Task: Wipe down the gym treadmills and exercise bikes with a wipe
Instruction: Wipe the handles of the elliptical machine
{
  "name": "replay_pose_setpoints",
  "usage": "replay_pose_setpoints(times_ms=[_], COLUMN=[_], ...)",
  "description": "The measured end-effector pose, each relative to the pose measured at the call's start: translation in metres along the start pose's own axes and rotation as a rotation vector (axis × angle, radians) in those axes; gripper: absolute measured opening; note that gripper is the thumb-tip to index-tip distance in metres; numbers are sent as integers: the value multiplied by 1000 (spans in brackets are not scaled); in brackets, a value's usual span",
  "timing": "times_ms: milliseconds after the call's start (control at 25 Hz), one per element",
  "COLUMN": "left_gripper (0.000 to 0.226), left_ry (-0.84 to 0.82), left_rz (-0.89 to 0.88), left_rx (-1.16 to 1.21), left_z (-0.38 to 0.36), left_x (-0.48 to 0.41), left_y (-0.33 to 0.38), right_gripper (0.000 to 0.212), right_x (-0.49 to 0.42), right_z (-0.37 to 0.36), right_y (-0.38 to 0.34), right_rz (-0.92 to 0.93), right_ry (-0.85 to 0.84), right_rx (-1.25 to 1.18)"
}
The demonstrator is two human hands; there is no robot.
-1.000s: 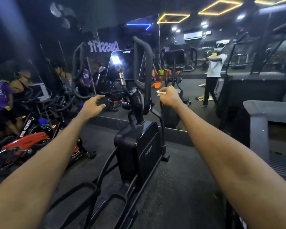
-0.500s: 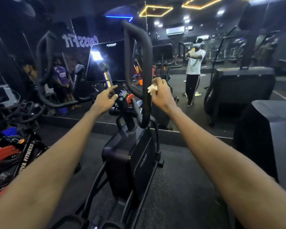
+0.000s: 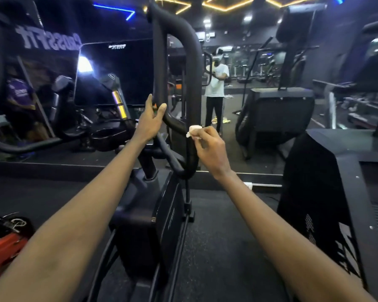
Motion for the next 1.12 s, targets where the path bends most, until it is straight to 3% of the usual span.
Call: replay_pose_setpoints(times_ms=[200, 440, 680, 880, 1120], left_gripper=[45, 46, 44, 45, 35], left_ry=[-24, -66, -118, -146, -106], left_rz=[-113, -169, -201, -206, -205], left_rx=[109, 170, 170, 167, 206], left_z=[-13, -17, -15, -17, -20], left_x=[-16, -14, -16, -12, -10], left_y=[7, 4, 6, 8, 9], right_gripper=[18, 20, 21, 22, 15], right_x=[-24, 28, -17, 29, -10], right_z=[1, -19, -16, -15, 2], right_y=[-2, -20, -14, -14, 6], right_rz=[73, 53, 72, 64, -142], right_ry=[20, 4, 27, -12, 297], right_rx=[73, 150, 182, 146, -11])
Point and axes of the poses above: each hand's wrist, its own x-axis away from the middle knuckle, its own z-axis out of the back of the hand, y = z × x, the point moved 8 cm from there along -x, towards the middle knuckle, and after that the axes turned 14 degrees about z, right-handed, at the moved point
